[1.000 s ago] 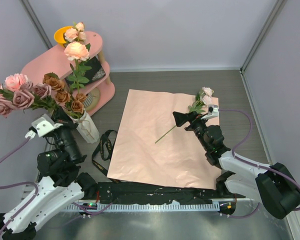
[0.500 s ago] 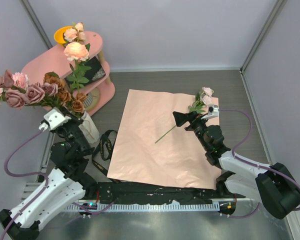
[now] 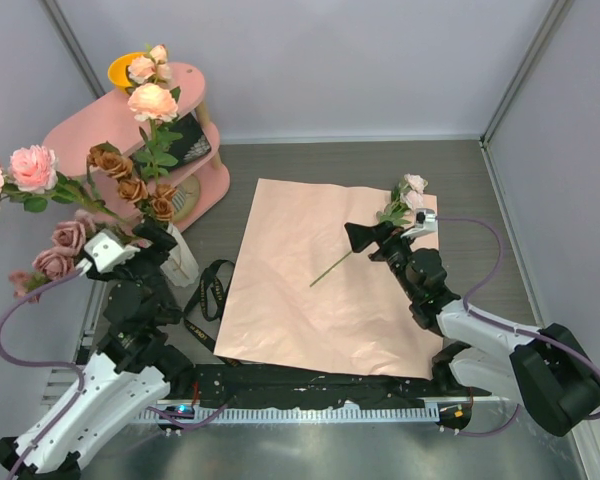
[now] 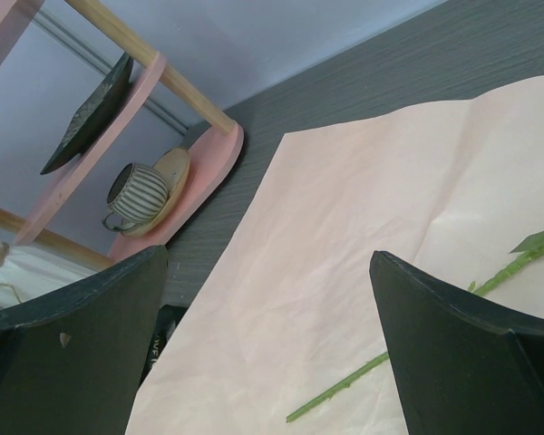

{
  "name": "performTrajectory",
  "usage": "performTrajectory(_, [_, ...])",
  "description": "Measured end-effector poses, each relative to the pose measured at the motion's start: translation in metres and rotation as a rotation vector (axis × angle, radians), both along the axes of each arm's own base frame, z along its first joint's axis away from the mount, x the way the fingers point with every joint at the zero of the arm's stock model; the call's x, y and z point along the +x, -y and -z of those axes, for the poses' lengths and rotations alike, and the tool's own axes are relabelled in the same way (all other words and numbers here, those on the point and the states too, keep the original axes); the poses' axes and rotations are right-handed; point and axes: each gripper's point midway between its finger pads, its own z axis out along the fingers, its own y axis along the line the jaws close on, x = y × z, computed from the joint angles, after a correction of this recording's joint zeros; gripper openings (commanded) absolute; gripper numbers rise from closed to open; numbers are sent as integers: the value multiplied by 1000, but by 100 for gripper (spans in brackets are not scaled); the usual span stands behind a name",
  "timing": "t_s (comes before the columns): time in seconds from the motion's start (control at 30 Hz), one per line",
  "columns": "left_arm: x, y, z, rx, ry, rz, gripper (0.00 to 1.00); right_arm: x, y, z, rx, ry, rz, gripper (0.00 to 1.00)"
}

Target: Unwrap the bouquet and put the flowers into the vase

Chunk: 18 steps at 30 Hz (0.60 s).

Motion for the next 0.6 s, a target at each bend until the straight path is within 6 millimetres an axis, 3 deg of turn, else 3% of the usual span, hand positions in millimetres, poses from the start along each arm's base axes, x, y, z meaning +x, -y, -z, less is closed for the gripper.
performTrajectory(0.1, [-7, -2, -7, -55, 18, 39, 100, 2, -1, 1, -5, -14, 0, 100])
performTrajectory(0.37, [-32, -1, -34, -215, 41, 189, 100, 26, -15, 12, -64, -126, 3, 99])
performTrajectory(0.6, [-37, 15, -26, -261, -84, 285, 97, 49, -29, 59, -167, -348, 10, 96])
